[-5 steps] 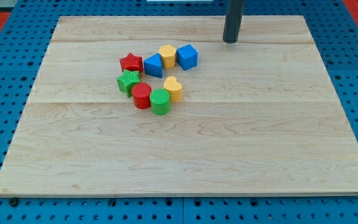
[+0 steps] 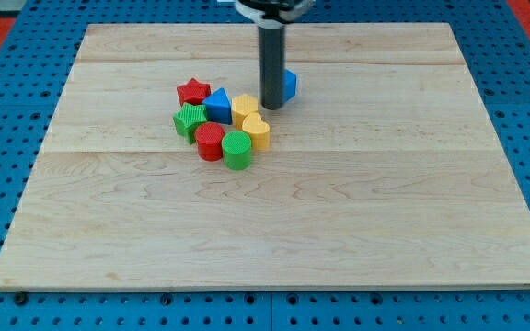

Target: Place the yellow hexagon close to the yellow heart

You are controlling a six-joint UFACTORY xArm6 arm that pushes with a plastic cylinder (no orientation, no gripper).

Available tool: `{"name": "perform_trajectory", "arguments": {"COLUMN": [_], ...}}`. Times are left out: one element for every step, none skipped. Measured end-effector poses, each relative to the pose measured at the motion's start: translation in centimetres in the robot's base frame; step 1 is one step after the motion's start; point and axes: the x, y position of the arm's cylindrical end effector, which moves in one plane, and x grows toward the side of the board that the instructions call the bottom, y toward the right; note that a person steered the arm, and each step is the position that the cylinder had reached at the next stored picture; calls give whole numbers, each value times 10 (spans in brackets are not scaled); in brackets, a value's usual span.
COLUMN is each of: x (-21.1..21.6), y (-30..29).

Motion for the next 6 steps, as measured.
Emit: {"name": "perform_trajectory", "arguments": {"x": [7,-5,44,53,83,84], "y": [-7,17,14,-4,-6,-33]}}
